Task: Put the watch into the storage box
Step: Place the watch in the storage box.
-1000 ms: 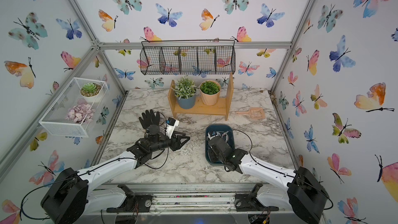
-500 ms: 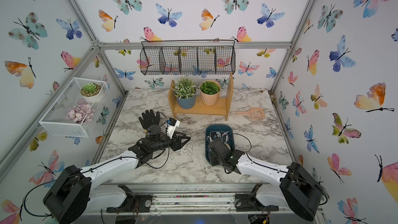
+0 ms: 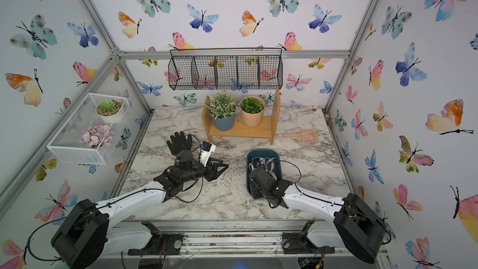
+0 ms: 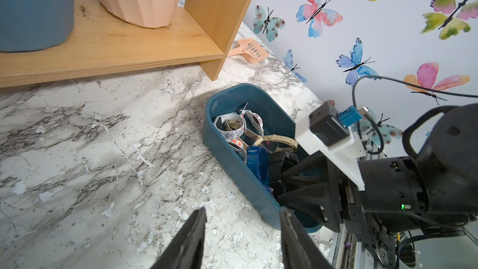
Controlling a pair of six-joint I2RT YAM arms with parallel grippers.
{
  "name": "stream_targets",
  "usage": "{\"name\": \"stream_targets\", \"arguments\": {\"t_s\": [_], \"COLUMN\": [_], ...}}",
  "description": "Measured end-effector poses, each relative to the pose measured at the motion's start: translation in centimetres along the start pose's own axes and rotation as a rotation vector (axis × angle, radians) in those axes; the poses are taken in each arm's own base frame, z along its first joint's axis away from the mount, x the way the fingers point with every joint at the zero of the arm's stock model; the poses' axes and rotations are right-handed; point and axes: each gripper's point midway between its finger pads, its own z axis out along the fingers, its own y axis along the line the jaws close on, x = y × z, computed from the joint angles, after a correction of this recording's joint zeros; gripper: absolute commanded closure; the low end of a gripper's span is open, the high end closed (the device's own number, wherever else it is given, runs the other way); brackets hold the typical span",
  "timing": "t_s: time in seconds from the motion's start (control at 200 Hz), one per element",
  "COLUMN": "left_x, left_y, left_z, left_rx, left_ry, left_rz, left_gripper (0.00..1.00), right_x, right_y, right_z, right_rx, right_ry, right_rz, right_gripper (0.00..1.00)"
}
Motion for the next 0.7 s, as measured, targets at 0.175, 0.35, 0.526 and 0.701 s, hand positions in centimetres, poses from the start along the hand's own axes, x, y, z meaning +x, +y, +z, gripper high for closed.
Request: {"name": "stream_targets", "arguments": {"t_s": [0.175,0.35,0.526,0.701], "left_x": [-2.0,-3.8,-6.4,-7.8], "left_y": [2.4,7.0,12.6,17.4], "left_z": [-1.9,-4.8,-10.2,-15.7], "left_rx": [-0.085,-0.247,-0.467,-0.71], "left_ry": [-0.064,-0.128,-0.254,-0.362], "left_rz": [-0.013,-0.058,-0.102,-0.132], "left_gripper": [0.5,0.46,0.34,0.12], "right_x": [-2.6,-6.0,-11.1,-15.1], "right_y": [0.5,0.1,-3.9,-9.5], "right_z": [-1.1,-1.9,-2.8,-3.7], "right_rx": [-0.009,-0.007,0.054,0.145], "right_ry": [-0.073,-0.163,-0.298,-0.422], "right_rz": [-0.02,-0.031,0.022,0.091], "right_gripper": [0.4,0.3,0.2,0.09]}}
